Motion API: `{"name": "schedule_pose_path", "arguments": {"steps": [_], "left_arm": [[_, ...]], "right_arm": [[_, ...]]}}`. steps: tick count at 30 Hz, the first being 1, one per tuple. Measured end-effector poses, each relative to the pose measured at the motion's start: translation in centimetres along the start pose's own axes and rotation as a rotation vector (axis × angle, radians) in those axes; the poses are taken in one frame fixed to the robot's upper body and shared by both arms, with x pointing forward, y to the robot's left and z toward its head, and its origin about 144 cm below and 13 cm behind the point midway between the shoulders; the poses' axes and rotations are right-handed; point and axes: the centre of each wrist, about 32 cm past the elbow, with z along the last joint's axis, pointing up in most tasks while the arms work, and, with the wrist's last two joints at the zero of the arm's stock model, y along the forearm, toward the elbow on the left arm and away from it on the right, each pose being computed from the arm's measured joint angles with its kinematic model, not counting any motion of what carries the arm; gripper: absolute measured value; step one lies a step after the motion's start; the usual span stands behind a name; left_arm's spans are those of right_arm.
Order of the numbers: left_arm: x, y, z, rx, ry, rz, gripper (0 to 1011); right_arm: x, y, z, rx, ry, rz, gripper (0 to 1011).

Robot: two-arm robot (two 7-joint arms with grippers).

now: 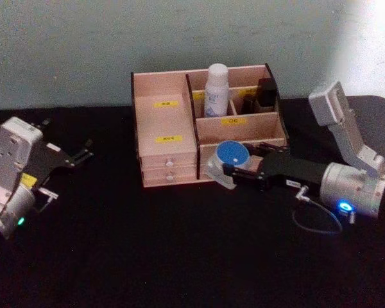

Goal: Pick up the facial cleanser and watermelon frost from the table and place them into the tiered storage box.

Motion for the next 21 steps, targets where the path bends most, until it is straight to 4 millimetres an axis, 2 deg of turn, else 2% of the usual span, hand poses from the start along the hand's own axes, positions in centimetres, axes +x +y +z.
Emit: {"name": "schedule_pose_path", "arguments": {"steps": [21], "left_arm": [[0.0,0.0,0.0,0.0,0.0,0.0,1001]], "right_arm": [[0.6,5.4,3.4,0.005,-0.075,0.065,699]]}}
